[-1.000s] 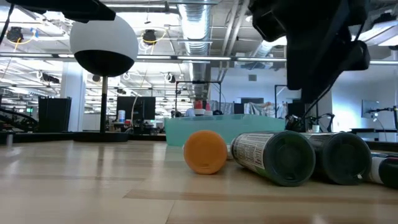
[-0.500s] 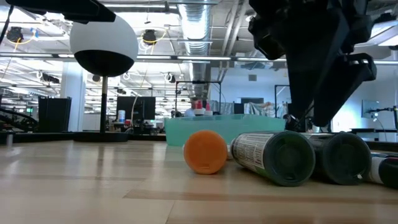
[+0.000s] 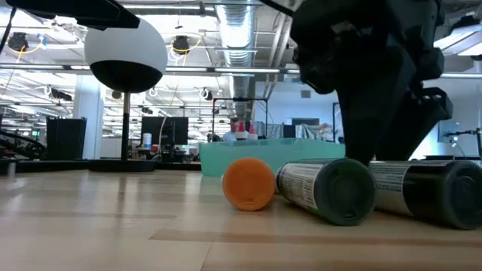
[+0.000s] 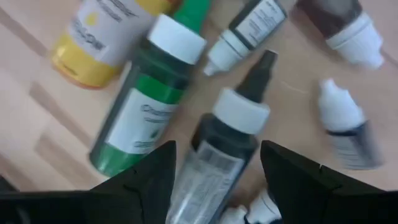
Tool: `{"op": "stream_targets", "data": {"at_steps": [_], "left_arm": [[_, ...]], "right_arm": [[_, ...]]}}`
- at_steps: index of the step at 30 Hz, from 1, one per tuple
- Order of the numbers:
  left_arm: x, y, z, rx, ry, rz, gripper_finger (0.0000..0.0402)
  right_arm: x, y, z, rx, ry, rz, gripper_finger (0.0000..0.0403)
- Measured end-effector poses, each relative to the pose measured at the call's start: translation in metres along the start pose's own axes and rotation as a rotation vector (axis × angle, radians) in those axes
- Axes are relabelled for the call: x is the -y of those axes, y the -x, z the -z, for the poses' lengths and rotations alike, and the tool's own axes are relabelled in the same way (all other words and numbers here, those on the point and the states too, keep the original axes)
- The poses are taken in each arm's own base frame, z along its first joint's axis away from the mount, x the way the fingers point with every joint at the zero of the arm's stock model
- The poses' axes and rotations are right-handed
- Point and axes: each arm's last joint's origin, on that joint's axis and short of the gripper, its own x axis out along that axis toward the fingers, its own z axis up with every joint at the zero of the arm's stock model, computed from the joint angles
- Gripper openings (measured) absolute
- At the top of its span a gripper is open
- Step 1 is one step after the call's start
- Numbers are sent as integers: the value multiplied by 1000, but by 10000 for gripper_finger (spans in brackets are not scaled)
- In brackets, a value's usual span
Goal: Pick & Place food coloring
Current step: Put the large black food coloring bottle into the green bin
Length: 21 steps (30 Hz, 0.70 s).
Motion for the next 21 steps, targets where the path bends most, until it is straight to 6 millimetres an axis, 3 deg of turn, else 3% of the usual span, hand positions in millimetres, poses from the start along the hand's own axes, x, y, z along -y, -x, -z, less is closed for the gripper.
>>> {"op": "stream_targets", "data": {"at_steps": [21], "left_arm": [[-3,-2,0,-3,17,-13,194]], "right_arm": [[9,1,1,-37,290,82,225]]}}
